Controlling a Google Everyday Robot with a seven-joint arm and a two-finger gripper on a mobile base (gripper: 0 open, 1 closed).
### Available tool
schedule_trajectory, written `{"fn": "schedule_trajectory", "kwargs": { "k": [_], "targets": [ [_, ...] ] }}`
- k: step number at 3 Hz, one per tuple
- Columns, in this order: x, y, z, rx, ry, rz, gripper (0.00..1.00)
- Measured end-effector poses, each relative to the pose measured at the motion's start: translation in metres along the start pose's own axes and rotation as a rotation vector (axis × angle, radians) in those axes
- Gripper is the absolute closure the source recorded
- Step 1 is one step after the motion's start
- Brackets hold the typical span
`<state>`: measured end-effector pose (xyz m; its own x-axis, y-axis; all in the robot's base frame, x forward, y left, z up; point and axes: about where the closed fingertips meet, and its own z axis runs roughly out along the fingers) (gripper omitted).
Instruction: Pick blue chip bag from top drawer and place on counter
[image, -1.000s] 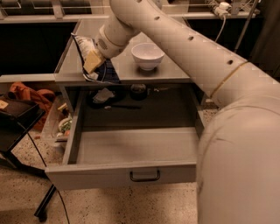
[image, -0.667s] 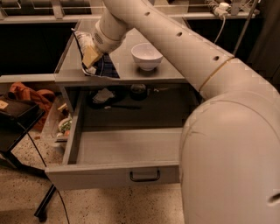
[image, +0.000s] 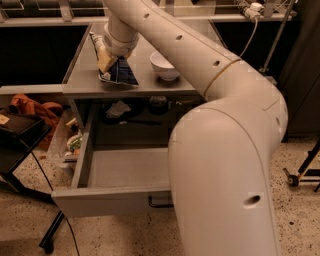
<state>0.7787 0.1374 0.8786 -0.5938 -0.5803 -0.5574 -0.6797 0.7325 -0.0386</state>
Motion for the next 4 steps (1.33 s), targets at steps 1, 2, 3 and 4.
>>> {"fn": "schedule_trajectory", "kwargs": {
  "k": [1,2,3,4],
  "targets": [
    [0.0006,-0.0179,0.0032,0.060,0.021,0.050,0.35],
    [0.0009,-0.0187,0.0034,0.061,0.022,0.052,0.13],
    [0.0010,-0.0187,0.0034,0.061,0.022,0.052,0.00],
    [0.0009,-0.0188,0.0034,0.061,0.021,0.052,0.00]
  ]
}}
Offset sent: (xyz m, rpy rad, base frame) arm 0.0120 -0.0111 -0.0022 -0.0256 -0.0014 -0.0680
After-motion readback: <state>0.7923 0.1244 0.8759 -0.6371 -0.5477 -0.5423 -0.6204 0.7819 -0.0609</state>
